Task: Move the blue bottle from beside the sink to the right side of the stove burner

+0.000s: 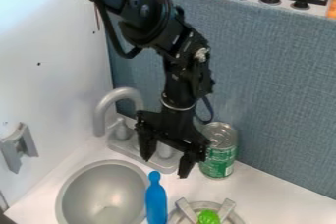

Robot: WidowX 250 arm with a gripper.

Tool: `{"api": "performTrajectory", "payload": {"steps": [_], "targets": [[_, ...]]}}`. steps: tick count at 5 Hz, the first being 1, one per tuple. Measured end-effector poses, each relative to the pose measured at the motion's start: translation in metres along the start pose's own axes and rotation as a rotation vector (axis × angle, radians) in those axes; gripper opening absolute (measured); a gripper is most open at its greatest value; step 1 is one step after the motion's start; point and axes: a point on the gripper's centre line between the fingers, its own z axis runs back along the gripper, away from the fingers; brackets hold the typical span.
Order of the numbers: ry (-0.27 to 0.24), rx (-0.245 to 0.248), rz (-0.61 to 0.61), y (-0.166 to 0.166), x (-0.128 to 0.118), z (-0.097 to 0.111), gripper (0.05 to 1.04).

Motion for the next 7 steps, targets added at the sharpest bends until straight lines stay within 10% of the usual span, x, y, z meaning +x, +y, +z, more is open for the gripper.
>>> {"api": "performTrajectory", "payload": {"steps": [5,7], "targets": [[0.121,0.031,0.055,0.016,0.001,-0.044,0.966],[0.126,0.0,0.063,0.017,0.002,-0.049,0.4]]}}
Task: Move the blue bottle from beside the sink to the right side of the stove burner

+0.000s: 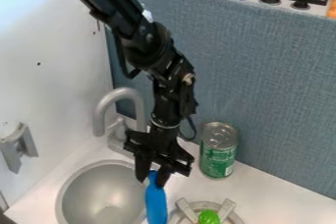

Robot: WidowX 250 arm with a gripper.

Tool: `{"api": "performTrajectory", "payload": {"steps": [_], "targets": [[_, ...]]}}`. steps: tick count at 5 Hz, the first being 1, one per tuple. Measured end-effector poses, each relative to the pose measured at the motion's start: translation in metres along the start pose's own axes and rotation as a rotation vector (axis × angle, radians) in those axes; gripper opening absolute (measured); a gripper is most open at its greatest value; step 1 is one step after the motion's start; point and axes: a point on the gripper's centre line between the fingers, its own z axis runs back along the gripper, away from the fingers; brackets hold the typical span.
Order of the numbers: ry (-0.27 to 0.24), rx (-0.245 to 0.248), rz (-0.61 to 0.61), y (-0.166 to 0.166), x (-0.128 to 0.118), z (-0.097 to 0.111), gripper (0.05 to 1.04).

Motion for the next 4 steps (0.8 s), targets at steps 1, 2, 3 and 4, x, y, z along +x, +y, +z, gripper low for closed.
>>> {"api": "performTrajectory", "payload": {"steps": [1,2,3,4], "targets": [[-0.01,-0.052,-0.008,0.001,0.0,0.0,0.33],[-0.09,-0.068,-0.004,0.001,0.0,0.032,0.33],[-0.193,-0.077,-0.09,-0.031,0.0,0.071,0.33],[-0.231,-0.066,-0.167,-0.058,0.0,0.087,0.33]]}}
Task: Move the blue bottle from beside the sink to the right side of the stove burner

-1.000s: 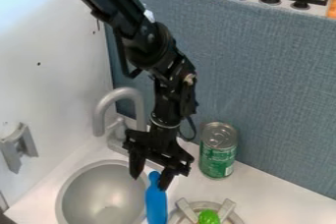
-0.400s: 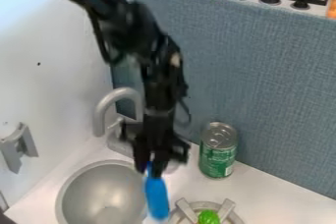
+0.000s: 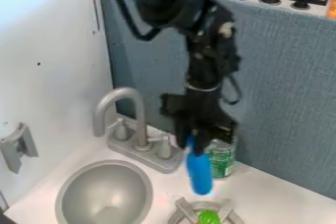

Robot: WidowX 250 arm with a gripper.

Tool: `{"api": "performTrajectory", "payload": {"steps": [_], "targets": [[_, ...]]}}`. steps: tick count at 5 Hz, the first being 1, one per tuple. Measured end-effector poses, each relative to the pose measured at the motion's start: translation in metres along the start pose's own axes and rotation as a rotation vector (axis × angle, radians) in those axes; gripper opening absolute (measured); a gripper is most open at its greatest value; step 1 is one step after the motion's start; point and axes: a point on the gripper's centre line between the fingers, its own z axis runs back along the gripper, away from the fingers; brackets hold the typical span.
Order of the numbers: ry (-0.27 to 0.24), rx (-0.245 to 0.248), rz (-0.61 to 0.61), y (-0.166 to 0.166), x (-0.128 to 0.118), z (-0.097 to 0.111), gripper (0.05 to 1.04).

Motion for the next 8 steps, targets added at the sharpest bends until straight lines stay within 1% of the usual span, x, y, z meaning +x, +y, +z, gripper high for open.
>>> {"api": "performTrajectory", "payload": {"steps": [1,2,3,4,5,6,8], "targets": [[-0.008,-0.041,-0.101,-0.029,0.004,0.004,0.33],[0.008,-0.072,-0.172,-0.05,0.007,-0.009,0.33],[0.029,-0.087,-0.226,-0.069,0.01,-0.017,0.33],[0.054,-0.071,-0.274,-0.086,0.007,-0.03,0.33],[0.068,-0.046,-0.299,-0.096,0.004,-0.04,0.33],[0.095,-0.015,-0.299,-0.098,0.001,-0.054,0.33],[0.083,-0.019,-0.291,-0.104,0.008,-0.062,0.33]]}}
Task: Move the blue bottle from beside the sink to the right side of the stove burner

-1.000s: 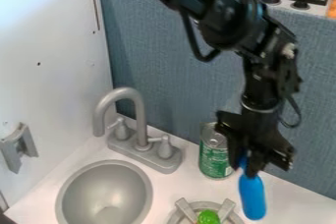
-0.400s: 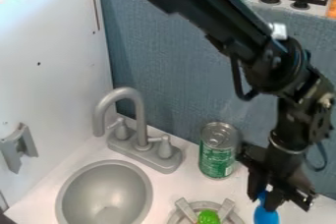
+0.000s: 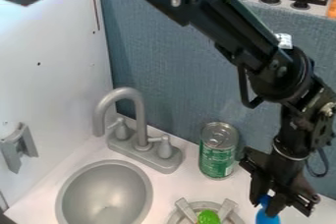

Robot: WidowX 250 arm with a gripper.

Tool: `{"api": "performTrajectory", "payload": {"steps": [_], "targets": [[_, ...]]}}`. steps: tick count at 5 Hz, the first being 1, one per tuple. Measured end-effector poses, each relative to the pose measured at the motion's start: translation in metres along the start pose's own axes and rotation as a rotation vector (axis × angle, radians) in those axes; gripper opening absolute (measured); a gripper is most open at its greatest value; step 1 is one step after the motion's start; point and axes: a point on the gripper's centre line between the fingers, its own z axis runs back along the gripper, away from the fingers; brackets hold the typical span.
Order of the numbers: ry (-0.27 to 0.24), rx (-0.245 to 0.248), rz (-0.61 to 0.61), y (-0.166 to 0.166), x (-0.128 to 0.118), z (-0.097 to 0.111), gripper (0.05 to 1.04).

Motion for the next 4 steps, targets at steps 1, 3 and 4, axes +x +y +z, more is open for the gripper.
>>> {"api": "performTrajectory", "payload": {"steps": [1,3,4], "targets": [[0.042,0.009,-0.003,-0.001,0.001,-0.006,0.33],[0.052,-0.033,-0.017,-0.009,0.007,-0.003,0.672],[0.047,-0.062,-0.002,-0.013,0.008,-0.002,0.952]]}}
